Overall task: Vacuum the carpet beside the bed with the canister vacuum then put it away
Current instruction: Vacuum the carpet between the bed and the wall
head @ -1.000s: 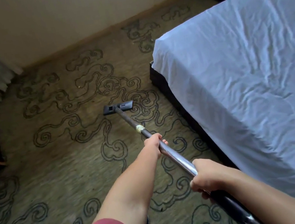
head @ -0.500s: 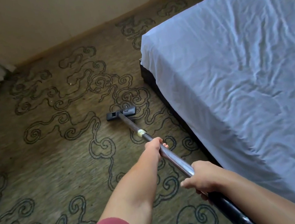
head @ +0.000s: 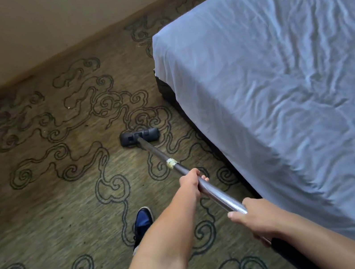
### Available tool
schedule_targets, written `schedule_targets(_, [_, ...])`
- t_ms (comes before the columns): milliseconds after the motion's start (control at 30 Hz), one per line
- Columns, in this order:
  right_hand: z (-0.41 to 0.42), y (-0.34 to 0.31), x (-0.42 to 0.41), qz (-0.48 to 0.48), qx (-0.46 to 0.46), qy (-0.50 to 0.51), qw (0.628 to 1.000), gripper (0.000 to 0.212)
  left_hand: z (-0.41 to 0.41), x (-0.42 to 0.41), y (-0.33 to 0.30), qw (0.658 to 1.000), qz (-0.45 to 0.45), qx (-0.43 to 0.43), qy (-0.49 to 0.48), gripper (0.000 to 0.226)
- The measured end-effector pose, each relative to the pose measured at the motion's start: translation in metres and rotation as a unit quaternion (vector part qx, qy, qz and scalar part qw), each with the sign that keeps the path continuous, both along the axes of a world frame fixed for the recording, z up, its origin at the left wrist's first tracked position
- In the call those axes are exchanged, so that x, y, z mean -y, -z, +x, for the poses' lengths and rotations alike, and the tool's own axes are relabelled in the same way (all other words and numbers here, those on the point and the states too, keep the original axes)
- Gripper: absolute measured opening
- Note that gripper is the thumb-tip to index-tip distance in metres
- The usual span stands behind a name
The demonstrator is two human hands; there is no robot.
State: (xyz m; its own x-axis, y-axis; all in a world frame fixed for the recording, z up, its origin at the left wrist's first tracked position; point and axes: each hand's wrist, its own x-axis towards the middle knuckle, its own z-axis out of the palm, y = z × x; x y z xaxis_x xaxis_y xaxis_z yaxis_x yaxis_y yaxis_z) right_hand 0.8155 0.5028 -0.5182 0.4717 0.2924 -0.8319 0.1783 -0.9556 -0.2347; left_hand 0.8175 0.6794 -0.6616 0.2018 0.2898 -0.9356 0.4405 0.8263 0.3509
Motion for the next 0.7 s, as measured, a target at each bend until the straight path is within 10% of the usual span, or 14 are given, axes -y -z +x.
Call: schedule_targets(700, [0.026,0.007,-0.131,0.008,-0.017,0.008,1.0,0.058,0.028,-0.124,-0.001,0.999,0.041,0.004,0.013,0.016])
